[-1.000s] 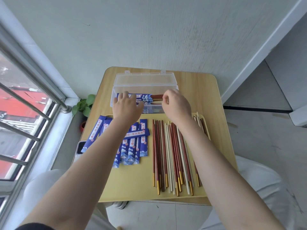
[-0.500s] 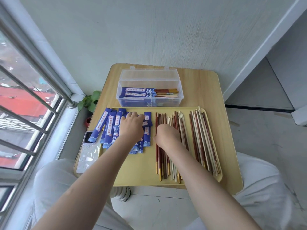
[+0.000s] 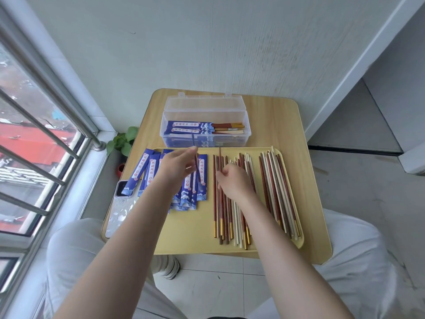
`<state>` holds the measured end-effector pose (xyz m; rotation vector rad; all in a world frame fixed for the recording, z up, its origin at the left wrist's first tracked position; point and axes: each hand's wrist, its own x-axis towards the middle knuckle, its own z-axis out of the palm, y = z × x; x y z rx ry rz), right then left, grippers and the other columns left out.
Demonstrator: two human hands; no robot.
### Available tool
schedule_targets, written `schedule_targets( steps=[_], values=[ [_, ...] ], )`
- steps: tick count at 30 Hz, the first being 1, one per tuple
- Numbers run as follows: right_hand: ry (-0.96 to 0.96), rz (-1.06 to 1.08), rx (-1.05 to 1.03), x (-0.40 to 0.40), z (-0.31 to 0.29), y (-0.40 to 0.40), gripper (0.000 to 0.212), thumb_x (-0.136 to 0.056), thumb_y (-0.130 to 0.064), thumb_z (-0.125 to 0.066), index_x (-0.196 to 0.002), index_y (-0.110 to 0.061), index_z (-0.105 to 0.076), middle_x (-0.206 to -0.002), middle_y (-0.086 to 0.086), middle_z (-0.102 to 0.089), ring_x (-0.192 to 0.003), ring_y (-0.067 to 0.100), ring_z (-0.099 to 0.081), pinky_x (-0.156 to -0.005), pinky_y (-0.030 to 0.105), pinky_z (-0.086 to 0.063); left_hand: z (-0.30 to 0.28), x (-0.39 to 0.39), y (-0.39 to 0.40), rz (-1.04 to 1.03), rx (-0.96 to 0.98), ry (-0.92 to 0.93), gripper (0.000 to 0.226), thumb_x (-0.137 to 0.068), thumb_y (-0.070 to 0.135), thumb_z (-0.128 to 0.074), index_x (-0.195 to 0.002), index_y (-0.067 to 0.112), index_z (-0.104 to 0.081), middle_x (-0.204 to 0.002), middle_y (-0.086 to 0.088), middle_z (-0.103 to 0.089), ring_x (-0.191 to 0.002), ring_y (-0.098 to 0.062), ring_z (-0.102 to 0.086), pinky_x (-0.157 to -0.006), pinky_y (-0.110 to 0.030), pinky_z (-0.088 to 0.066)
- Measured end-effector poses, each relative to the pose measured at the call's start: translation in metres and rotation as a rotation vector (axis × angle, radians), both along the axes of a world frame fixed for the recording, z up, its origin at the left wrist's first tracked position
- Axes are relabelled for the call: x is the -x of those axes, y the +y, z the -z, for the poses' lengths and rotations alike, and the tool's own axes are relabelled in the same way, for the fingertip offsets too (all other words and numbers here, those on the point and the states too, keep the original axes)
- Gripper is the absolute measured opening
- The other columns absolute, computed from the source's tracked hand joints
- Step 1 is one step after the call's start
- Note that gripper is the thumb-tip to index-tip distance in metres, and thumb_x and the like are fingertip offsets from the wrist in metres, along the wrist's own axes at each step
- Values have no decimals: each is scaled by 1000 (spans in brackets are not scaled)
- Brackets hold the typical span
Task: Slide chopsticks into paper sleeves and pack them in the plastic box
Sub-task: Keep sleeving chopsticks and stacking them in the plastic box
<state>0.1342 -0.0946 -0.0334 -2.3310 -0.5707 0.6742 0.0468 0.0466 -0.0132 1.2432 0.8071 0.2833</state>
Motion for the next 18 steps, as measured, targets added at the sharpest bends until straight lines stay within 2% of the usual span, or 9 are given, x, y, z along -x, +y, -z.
schedule_targets(
  steps=[1,3,5,8,11,13,15,16,18],
  values=[
    [45,17,-63,-3,-4,-2,19,-104,-30,-48,-100,-14,-58,-84,2,-68,-58,11,-54,-52,25,-38,2,3,-1,-42,219,-97,20,-101,24,-58,-106,8,-70,-88,-7,-66,-84,-19,-62,-77,-28,-53],
    [181,69,-204,-7,-10,-6,15,-106,-29,-44,-109,-19,-55,-78,-1,-62,-59,12,-53,-54,26,-42,7,9,-3,-143,460,-208,18,-102,20,-54,-107,9,-67,-86,-2,-68,-84,-16,-68,-77,-28,-55],
    [325,113,-310,-10,-15,-11,17,-107,-27,-43,-111,-17,-56,-69,1,-52,-53,11,-47,-48,25,-41,15,14,-9,-225,576,-293,17,-102,14,-53,-114,6,-62,-91,-4,-69,-90,-17,-71,-78,-30,-58],
    [511,139,-343,-13,-17,-16,28,-105,-36,-45,-105,-12,-60,-64,0,-44,-44,9,-32,-42,23,-26,20,19,-18,-257,628,-384,23,-103,6,-49,-124,5,-55,-99,-7,-65,-105,-23,-66,-82,-32,-61],
    [618,158,-336,-13,-22,-20,38,-101,-44,-54,-99,-7,-64,-62,0,-51,-42,9,-31,-42,23,-22,18,20,-22,-235,592,-402,23,-103,2,-45,-124,9,-53,-98,-6,-65,-106,-23,-66,-89,-34,-59],
    [627,151,-368,-12,-23,-21,29,-101,-33,-57,-99,-5,-63,-65,2,-55,-41,9,-31,-40,22,-22,14,21,-24,-219,561,-378,22,-102,0,-48,-121,9,-52,-99,-8,-65,-103,-22,-68,-92,-37,-58],
    [590,176,-379,-14,-24,-22,19,-102,-23,-56,-98,-6,-61,-68,5,-57,-39,8,-32,-39,21,-23,9,20,-27,-210,450,-272,29,-99,2,-55,-127,8,-48,-112,-15,-61,-106,-24,-67,-97,-41,-55],
    [559,195,-368,-15,-24,-21,16,-101,-21,-56,-97,-7,-61,-69,5,-58,-38,7,-32,-39,21,-23,5,20,-28,-205,309,-163,41,-97,7,-60,-135,9,-43,-121,-16,-57,-109,-24,-65,-97,-40,-54],
    [502,218,-335,-18,-24,-21,14,-101,-20,-56,-98,-8,-61,-70,6,-58,-36,7,-31,-39,22,-23,-2,19,-29,-180,-167,91,72,-92,18,-70,-151,17,-29,-136,-9,-50,-120,-21,-56,-95,-34,-49]
  ],
)
